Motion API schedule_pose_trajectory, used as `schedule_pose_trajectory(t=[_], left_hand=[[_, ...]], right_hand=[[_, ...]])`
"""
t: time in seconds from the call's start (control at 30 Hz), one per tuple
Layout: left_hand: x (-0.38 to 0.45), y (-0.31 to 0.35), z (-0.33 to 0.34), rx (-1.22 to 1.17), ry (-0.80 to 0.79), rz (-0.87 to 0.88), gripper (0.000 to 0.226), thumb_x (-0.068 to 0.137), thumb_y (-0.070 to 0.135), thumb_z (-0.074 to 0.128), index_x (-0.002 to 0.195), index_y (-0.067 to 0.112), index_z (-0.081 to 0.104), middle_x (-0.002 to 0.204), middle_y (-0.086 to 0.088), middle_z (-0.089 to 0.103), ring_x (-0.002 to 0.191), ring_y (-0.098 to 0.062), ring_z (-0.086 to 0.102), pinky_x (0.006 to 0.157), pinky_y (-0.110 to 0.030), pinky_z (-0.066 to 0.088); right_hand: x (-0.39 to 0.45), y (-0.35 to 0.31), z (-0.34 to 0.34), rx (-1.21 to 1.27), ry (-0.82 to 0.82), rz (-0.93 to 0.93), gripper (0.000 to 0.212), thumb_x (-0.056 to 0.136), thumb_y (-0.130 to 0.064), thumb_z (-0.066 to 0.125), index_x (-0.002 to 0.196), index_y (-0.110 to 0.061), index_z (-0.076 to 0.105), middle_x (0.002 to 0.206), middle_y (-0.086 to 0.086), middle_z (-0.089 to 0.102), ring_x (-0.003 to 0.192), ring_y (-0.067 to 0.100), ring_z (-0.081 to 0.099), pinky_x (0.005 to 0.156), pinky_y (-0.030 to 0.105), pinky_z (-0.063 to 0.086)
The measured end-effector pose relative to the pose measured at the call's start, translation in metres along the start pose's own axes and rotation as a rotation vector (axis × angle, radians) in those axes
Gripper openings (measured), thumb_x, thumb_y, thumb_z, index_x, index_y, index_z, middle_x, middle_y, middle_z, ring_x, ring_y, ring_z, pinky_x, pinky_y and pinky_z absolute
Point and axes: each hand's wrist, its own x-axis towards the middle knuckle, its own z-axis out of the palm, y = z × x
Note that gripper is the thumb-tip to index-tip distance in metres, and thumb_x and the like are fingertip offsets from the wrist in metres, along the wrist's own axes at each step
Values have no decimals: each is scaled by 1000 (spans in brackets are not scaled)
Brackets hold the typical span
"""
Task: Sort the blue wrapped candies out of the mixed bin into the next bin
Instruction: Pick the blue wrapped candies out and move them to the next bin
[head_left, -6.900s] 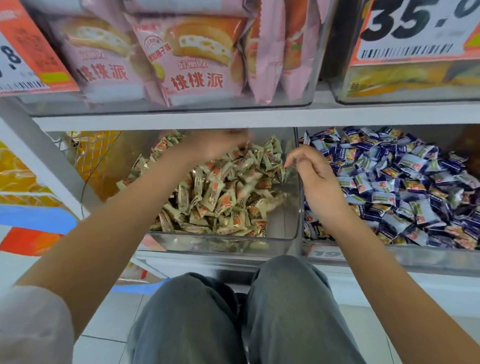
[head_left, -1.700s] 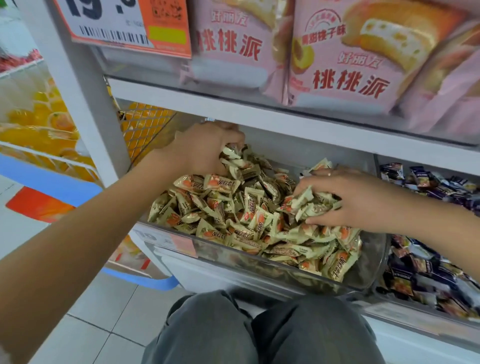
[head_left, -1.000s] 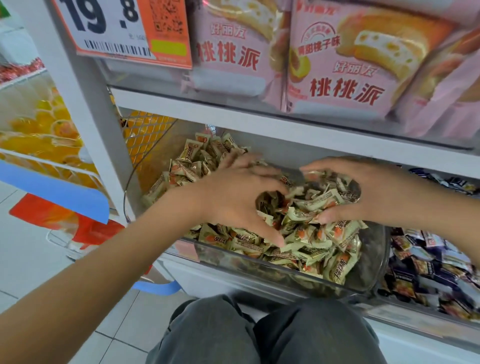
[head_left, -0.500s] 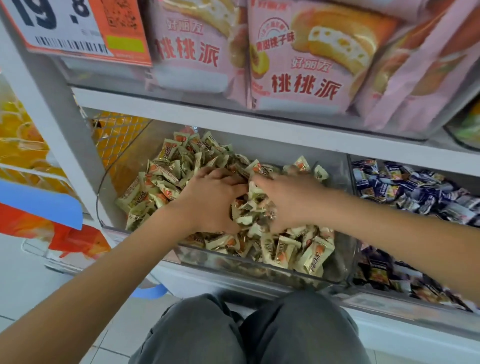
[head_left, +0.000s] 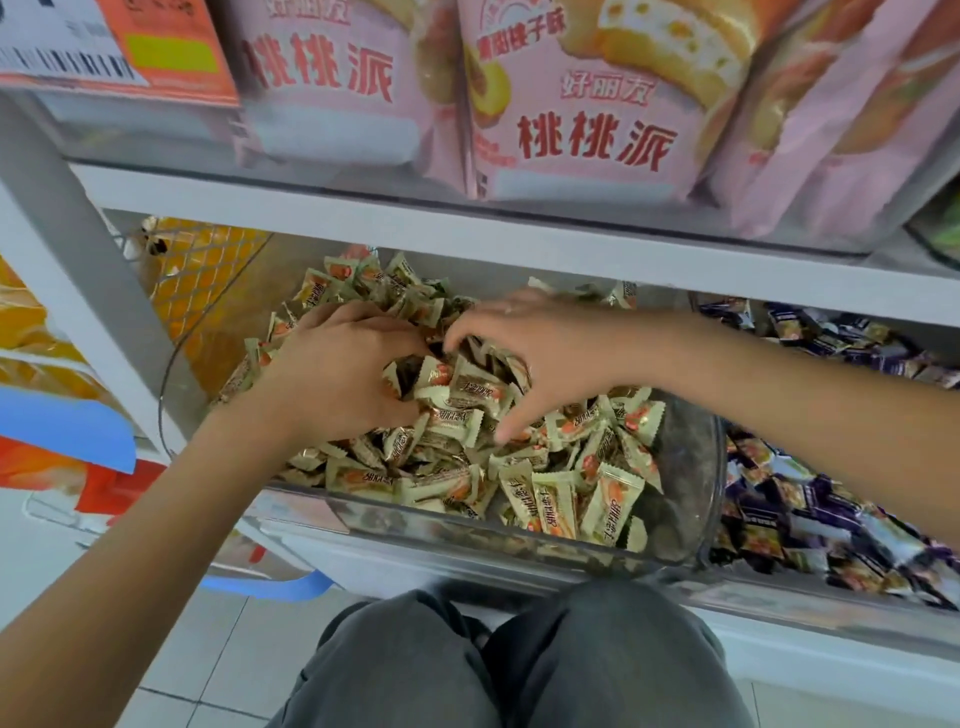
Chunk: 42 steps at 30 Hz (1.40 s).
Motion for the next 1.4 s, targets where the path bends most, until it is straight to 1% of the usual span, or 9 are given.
schedule_pose_trajectory(t=[0.13, 0.47, 0.57, 0.83, 0.93, 1.0, 1.1, 1.27, 1.4], left_hand=[[-7, 0, 0, 84, 159, 10, 47, 73, 59, 39, 90, 32, 72, 105, 13, 68, 113, -21, 55, 97, -47, 38], [-19, -18, 1, -39, 133, -27, 52, 78, 67, 31, 100, 38, 68, 120, 18, 61, 125, -12, 40, 103, -46, 30], [-21, -20, 5, -73, 154, -35, 52, 78, 68, 31, 101, 39, 68, 122, 18, 60, 127, -12, 39, 105, -46, 28], [-53, -27, 4, -321, 347, 101, 42, 85, 50, 52, 117, 26, 65, 135, 9, 52, 130, -13, 41, 108, -45, 33], [-72, -28, 11, -399, 458, -13, 41, 87, 42, 50, 119, 19, 62, 136, 5, 50, 129, -12, 41, 110, -22, 28], [-74, -27, 16, -412, 487, -112, 43, 89, 40, 47, 122, 15, 60, 135, 2, 50, 127, -15, 43, 105, -21, 31], [-71, -22, 19, -380, 455, -178, 50, 91, 46, 42, 130, 17, 50, 137, 0, 46, 129, -17, 39, 104, -29, 32], [-72, -19, 18, -328, 404, -199, 55, 91, 52, 37, 133, 18, 44, 137, -1, 44, 131, -20, 35, 103, -31, 31], [-72, -19, 19, -317, 411, -226, 57, 90, 53, 39, 136, 19, 40, 139, -2, 40, 132, -20, 34, 106, -43, 34]], right_hand=[[39, -22, 33, -132, -142, 38, 111, 65, -57, 75, 148, -29, 6, 148, 3, 35, 133, 35, 30, 111, 51, 26], [45, 40, 0, -148, -110, 77, 72, 77, 18, 44, 132, -28, 49, 146, 2, 35, 113, 30, 53, 89, 46, 51], [38, 48, -8, -51, -33, 71, 60, 78, 20, 42, 125, -16, 56, 137, 6, 44, 112, 14, 43, 77, 13, 40], [25, 34, -21, -53, -397, 70, 59, 80, -8, 67, 129, -31, 44, 129, -17, 37, 104, -2, 50, 74, 16, 44], [46, 23, -18, 279, -172, 105, 47, 82, 8, 54, 124, -13, 50, 122, -4, 42, 102, 13, 52, 61, 8, 47], [70, 7, -16, 423, 47, 126, 25, 92, -1, 48, 116, -4, 53, 118, 8, 50, 109, 26, 48, 79, 9, 46], [109, -22, -16, 477, 38, 118, 57, 95, -43, 46, 143, -14, 32, 151, 8, 29, 138, 23, 30, 111, 29, 24], [162, -47, -17, 297, -32, 144, 92, 81, -67, 51, 150, -18, 17, 156, 3, 20, 141, 24, 24, 115, 33, 19], [171, -53, -25, 183, -197, 150, 66, 94, -42, 49, 148, -12, 25, 154, 9, 24, 140, 26, 26, 109, 29, 25]])
